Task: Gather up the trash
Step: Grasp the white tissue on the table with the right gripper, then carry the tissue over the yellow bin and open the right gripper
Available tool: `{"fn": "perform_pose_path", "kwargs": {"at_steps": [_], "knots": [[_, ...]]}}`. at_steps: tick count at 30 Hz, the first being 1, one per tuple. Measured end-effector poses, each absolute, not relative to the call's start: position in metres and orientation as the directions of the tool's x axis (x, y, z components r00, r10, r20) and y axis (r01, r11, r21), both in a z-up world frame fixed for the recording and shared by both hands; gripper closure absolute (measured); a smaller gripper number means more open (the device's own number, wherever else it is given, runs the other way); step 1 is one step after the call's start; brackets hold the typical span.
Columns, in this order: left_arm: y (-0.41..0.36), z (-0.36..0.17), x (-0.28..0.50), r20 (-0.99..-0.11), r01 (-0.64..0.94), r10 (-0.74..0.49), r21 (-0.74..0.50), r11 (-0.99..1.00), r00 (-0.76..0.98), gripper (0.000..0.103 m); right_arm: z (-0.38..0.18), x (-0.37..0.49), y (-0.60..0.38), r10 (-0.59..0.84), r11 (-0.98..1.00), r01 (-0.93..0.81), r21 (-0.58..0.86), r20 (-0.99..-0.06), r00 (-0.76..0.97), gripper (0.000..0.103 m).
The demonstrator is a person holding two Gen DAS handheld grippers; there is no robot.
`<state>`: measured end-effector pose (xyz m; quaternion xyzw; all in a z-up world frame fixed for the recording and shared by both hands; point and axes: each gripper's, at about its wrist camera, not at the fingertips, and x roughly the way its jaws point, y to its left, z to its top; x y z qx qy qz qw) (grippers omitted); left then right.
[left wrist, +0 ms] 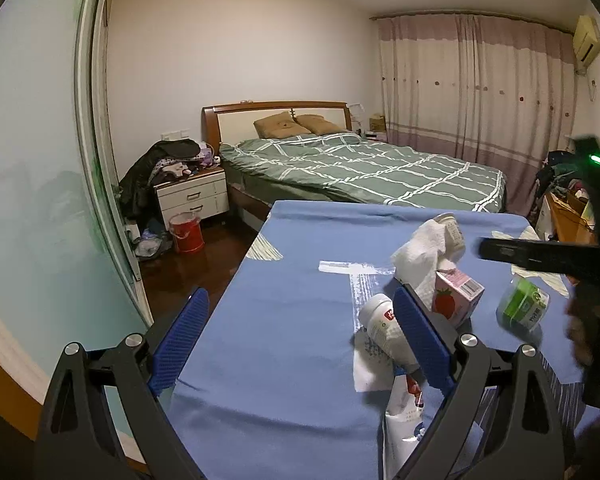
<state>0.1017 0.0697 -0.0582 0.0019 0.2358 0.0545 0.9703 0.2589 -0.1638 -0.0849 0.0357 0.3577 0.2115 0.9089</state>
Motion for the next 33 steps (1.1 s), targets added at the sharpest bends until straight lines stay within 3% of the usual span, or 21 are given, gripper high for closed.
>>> {"fn": "perform_pose_path", "kwargs": {"at_steps": [5,7,10,14,22,33], "knots": [[0.062,-0.060,0.102,-0.464,-0.095,0.097,0.027,0.995,0.881,0.011,-0.096,0.298,-0.132,0.382,0.921,-0.319,0.223,-0.675,0.631,0.028],[0.060,-0.061,0.103,-0.469,-0.097,0.097,0.025,0.995,0.878,0.011,-0.102,0.311,-0.125,0.380,0.922,-0.306,0.236,-0.696,0.609,0.036],[0.061,-0.062,0.104,-0.475,-0.098,0.096,0.020,0.995,0.875,0.011,-0.110,0.321,-0.118,0.371,0.925,-0.305,0.228,-0.717,0.590,0.051],[0.062,-0.065,0.107,-0.481,-0.100,0.095,0.016,0.995,0.871,0.011,-0.113,0.317,-0.115,0.371,0.923,-0.320,0.213,-0.714,0.594,0.096],[0.060,-0.070,0.109,-0.495,-0.113,0.105,0.014,0.994,0.863,0.011,-0.086,0.289,-0.113,0.423,0.898,-0.393,0.196,-0.629,0.652,0.101],[0.058,-0.066,0.106,-0.487,-0.116,0.109,0.015,0.993,0.867,0.011,0.001,0.232,-0.141,0.490,0.868,-0.466,0.173,-0.452,0.745,0.101]]}}
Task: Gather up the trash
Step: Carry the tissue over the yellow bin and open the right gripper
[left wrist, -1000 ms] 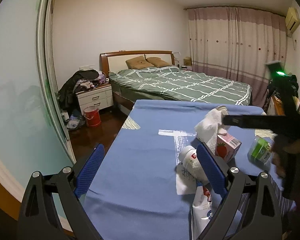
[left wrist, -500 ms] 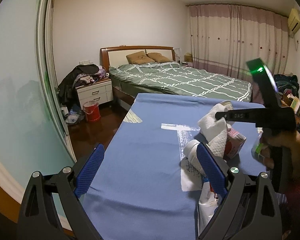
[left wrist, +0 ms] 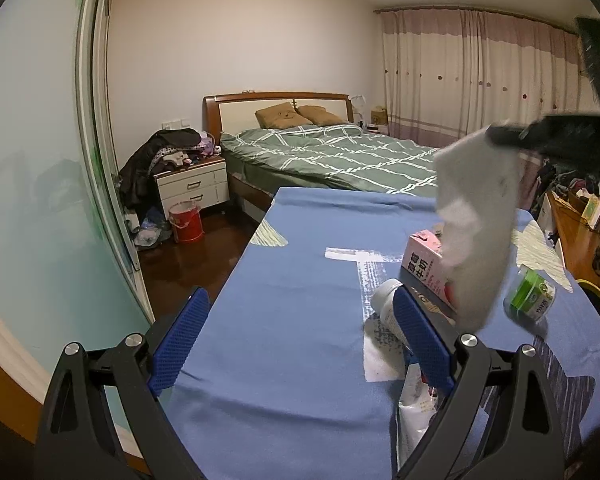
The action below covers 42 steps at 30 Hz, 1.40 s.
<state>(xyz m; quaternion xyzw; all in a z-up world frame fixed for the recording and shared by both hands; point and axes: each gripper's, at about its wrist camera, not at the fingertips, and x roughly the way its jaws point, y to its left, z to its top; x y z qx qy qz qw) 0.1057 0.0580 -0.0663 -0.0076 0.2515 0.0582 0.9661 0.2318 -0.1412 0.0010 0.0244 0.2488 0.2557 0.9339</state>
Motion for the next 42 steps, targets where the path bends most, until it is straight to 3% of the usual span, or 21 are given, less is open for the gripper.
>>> {"fn": "perform_pose_path", "kwargs": {"at_steps": [8,17,26,35,37,41,42], "knots": [[0.055,-0.065,0.104,-0.485,-0.108,0.104,0.020,0.994,0.868,0.011,0.030,0.198,-0.199,0.431,0.900,-0.415,0.133,-0.411,0.803,0.101],[0.036,-0.063,0.106,-0.489,-0.076,0.081,0.030,0.997,0.869,0.011,0.029,0.175,-0.315,0.181,0.983,-0.173,0.059,-0.448,0.876,0.101],[0.008,-0.059,0.112,-0.495,-0.021,0.048,0.060,0.998,0.868,0.011,-0.029,0.179,-0.445,-0.069,0.992,0.119,0.046,-0.586,0.807,0.100],[-0.019,-0.054,0.117,-0.500,0.020,0.028,0.089,0.996,0.865,0.011,-0.104,0.204,-0.512,-0.141,0.965,0.258,0.049,-0.732,0.666,0.100],[-0.024,-0.055,0.119,-0.504,0.027,0.026,0.097,0.995,0.863,0.011,-0.122,0.210,-0.523,-0.141,0.961,0.271,0.045,-0.766,0.627,0.093],[-0.030,-0.056,0.121,-0.510,0.041,0.018,0.104,0.994,0.860,0.011,-0.140,0.213,-0.533,-0.181,0.953,0.303,0.001,-0.800,0.572,0.061],[-0.031,-0.057,0.122,-0.512,0.045,0.015,0.105,0.993,0.859,0.011,-0.145,0.212,-0.535,-0.191,0.951,0.308,-0.013,-0.809,0.556,0.060]]}}
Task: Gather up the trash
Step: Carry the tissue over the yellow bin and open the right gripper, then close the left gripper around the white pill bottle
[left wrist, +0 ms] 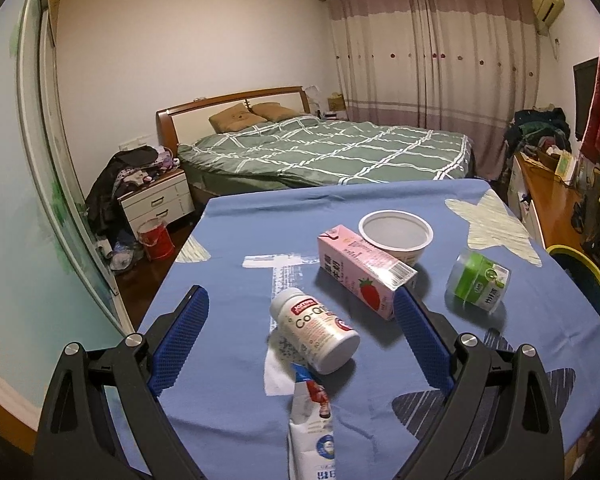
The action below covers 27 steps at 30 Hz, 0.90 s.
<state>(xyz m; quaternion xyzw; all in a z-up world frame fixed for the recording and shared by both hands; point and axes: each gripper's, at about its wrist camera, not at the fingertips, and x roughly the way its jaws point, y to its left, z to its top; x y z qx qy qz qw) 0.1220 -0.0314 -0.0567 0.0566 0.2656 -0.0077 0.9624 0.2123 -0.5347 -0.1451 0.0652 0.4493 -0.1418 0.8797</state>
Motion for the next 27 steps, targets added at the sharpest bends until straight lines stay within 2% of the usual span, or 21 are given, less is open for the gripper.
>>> {"fn": "perform_pose_path", "kwargs": {"at_steps": [8,10,21,25,27], "knots": [[-0.030,-0.063,0.128,-0.537,0.059,-0.003,0.086,0.995,0.844,0.011,-0.153,0.193,-0.540,-0.188,0.945,0.328,0.011,-0.800,0.570,0.058],[-0.030,-0.068,0.132,-0.559,0.063,-0.011,0.074,0.995,0.829,0.011,-0.152,0.189,-0.536,-0.170,0.948,0.318,0.031,-0.794,0.583,0.054],[-0.023,-0.103,0.171,-0.678,0.087,-0.071,-0.011,0.996,0.732,0.011,-0.150,0.186,-0.509,-0.111,0.963,0.261,0.068,-0.784,0.611,0.054],[-0.019,-0.107,0.181,-0.690,0.090,-0.087,-0.032,0.995,0.718,0.011,-0.149,0.186,-0.502,-0.095,0.967,0.242,0.075,-0.779,0.619,0.054],[-0.020,-0.104,0.186,-0.670,0.136,-0.095,0.010,0.991,0.736,0.011,-0.148,0.186,-0.500,-0.088,0.969,0.235,0.079,-0.778,0.622,0.054]]}}
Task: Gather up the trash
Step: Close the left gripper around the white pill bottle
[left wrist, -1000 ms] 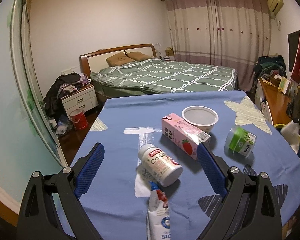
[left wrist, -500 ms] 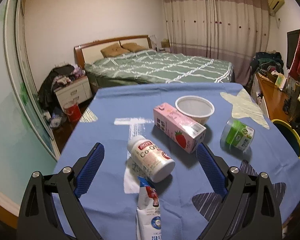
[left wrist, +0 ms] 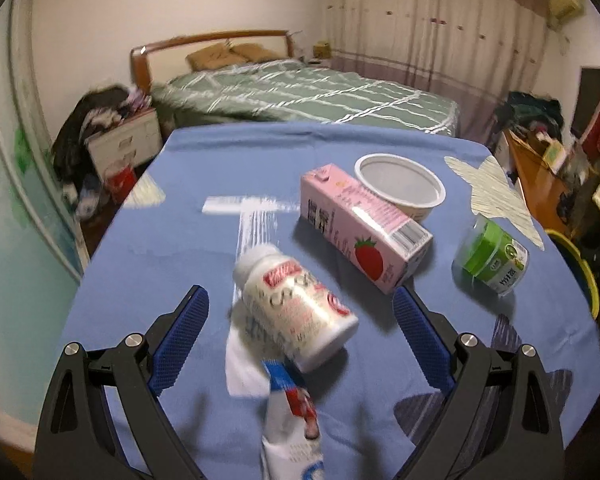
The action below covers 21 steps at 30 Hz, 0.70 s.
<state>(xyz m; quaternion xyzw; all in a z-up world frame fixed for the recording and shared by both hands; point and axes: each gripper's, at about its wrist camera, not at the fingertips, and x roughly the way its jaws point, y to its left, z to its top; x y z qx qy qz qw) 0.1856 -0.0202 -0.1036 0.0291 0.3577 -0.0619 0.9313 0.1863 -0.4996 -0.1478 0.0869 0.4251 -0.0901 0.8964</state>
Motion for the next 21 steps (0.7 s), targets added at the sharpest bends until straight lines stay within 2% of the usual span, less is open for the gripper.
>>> {"fn": "perform_pose_path", "kwargs": {"at_steps": [3,7,9,12,21], "knots": [[-0.023,-0.100,0.193,-0.668,0.266,-0.149,0.076,0.961,0.729,0.011,-0.146,0.187,-0.497,-0.082,0.971,0.224,0.078,-0.777,0.624,0.054],[-0.017,-0.098,0.201,-0.682,0.428,-0.271,0.068,0.901,0.679,0.011,-0.145,0.186,-0.495,-0.075,0.973,0.217,0.082,-0.776,0.627,0.054],[-0.013,-0.099,0.205,-0.691,0.502,-0.326,0.061,0.863,0.645,0.005,-0.145,0.187,-0.494,-0.072,0.972,0.217,0.086,-0.775,0.628,0.054],[-0.011,-0.104,0.214,-0.702,0.548,-0.361,0.049,0.835,0.613,0.005,-0.145,0.190,-0.491,-0.061,0.973,0.210,0.093,-0.777,0.626,0.054],[-0.010,-0.123,0.230,-0.746,0.593,-0.362,0.054,0.803,0.559,0.005,-0.144,0.198,-0.479,-0.046,0.979,0.184,0.090,-0.778,0.627,0.053]]}}
